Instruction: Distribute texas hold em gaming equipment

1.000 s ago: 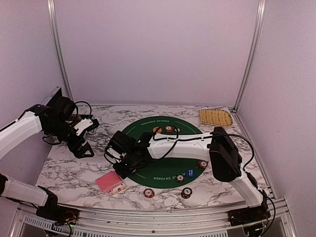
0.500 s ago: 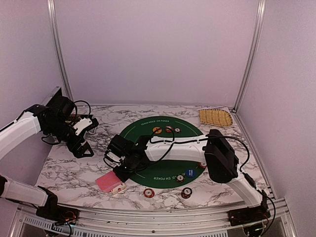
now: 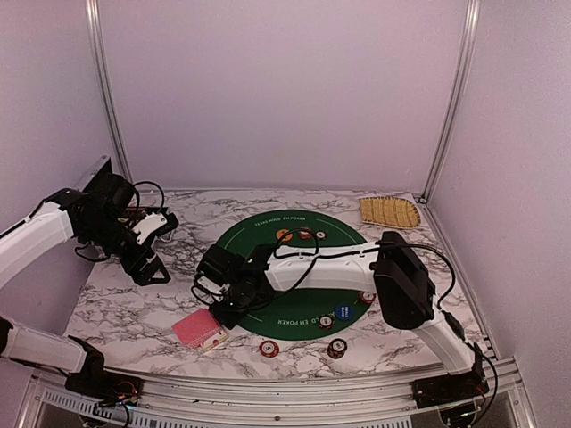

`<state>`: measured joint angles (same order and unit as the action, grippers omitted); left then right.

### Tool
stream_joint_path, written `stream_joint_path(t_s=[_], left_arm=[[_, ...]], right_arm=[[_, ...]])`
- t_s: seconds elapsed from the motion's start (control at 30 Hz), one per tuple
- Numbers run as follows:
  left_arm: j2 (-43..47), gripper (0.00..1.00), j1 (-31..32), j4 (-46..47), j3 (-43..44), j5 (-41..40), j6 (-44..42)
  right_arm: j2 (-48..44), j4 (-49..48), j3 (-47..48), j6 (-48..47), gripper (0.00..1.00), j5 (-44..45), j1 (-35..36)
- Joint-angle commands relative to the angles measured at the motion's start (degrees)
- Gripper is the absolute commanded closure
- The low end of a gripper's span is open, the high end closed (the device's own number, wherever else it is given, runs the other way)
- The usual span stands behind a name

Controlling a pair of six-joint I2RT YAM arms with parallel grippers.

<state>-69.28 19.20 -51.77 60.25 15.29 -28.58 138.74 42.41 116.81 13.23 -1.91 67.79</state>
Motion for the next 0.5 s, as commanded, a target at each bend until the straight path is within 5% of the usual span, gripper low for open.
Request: stream_joint_path(t_s=[0.0,0.13,0.23,0.47], left_arm=[[-0.5,0.01,1.3,-1.6,-0.7,3.0,0.5],[-1.3,0.01,5.1,-0.5,-2.3,2.4,2.1],[-2.0,0.01,8.7,0.3,-3.2,-0.6,3.0],[-3.5,0.01,14.5,0.8,-3.3,-4.9,5.0]], right_arm=[[-8.2,-2.5,-5.2,1.2,0.84,0.9,-2.4],[-15.0,-6.7,-12.7,3.4,0.52,0.2,-3.9],[-19.4,-9.1,-17.9,5.2,0.38,0.5,-4.5],[-26.5,-10.6,-23.2,8.0,0.24,1.6,-5.4]])
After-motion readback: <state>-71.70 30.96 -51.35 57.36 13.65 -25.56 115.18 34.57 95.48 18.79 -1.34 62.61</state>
